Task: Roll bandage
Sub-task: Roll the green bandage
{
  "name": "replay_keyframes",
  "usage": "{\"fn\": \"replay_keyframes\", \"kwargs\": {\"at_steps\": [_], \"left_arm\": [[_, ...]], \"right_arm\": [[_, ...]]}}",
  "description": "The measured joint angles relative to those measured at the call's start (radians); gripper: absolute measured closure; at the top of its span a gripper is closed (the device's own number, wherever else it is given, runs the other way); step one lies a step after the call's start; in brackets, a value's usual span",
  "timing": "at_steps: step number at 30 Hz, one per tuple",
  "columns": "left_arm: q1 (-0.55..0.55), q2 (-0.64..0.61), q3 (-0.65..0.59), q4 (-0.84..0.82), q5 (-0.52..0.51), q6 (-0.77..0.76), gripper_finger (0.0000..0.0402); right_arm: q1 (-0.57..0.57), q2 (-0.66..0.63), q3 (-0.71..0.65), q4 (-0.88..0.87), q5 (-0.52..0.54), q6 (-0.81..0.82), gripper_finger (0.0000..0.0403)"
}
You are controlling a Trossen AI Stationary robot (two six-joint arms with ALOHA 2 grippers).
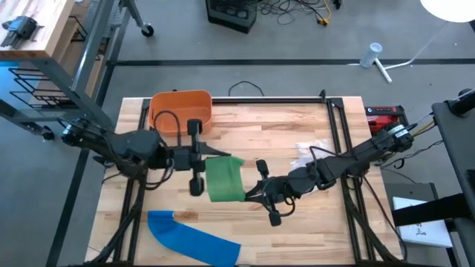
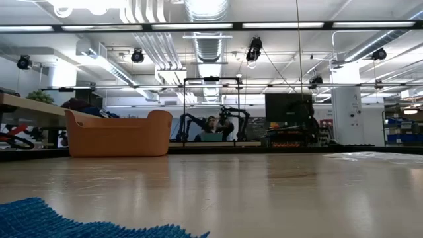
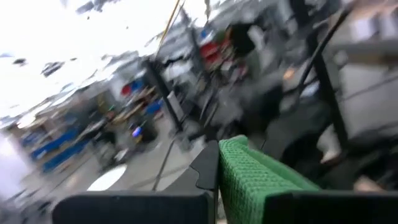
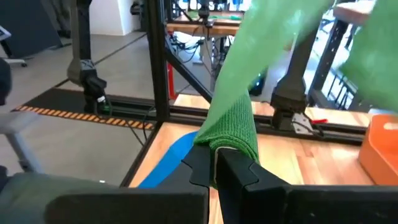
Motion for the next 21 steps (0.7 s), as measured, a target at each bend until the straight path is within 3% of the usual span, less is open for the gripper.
{"fn": "replay_keyframes", "kwargs": {"at_steps": [6, 13, 21], "left_arm": [[-0.058, 0.001, 0.053, 0.007, 0.097, 0.0, 0.0401], [-0.096, 0.006, 0.049, 0.032, 0.112, 0.03, 0.0401], [-0.086, 0.006, 0.056, 0.056, -0.069, 0.132, 0.0401]], "right_arm": [[-0.009, 0.02, 0.0, 0.028, 0.1, 0.021, 0.0401], [-0.039, 0.05, 0.0, 0.1, 0.105, 0.073, 0.0401], [-0.048, 0.106, 0.0, 0.136, -0.058, 0.072, 0.0401]]}}
